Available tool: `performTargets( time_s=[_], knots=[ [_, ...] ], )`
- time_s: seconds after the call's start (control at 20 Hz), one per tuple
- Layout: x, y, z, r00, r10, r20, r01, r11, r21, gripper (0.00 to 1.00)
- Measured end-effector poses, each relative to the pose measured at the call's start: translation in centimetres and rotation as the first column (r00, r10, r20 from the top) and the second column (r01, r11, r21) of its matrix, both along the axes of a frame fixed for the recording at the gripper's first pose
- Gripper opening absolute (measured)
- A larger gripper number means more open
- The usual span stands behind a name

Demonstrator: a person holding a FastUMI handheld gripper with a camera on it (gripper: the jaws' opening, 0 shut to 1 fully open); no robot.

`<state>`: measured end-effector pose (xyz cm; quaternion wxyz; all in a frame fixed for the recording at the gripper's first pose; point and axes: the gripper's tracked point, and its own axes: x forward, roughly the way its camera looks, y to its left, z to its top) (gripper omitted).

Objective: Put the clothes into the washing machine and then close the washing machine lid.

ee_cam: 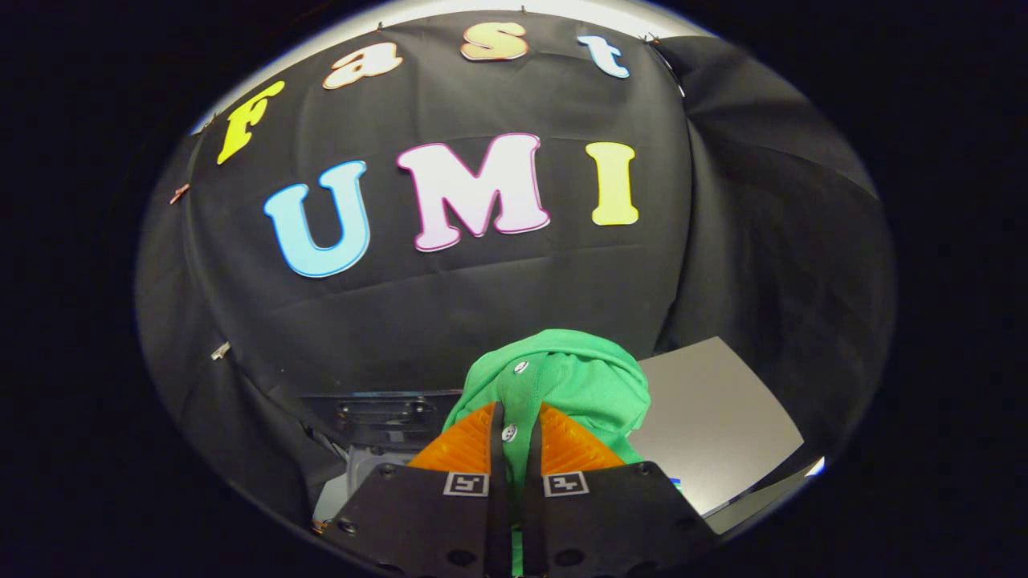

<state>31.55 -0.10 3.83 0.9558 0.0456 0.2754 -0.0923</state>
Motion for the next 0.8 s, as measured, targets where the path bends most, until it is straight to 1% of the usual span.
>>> performTargets(
  time_s=[0.15,0.4,0.6,0.8],
  knots=[
    [-0.4,4.5,0.1,0.999,0.043,0.020,-0.043,0.999,-0.015,0.10],
    [-1.0,11.5,-3.5,0.996,0.090,0.027,-0.090,0.996,0.014,0.10],
    [-1.4,14.5,-7.8,0.996,0.086,0.024,-0.087,0.995,0.041,0.10],
    [-1.0,16.0,-13.0,0.997,0.080,0.015,-0.081,0.996,0.049,0.10]
  ],
)
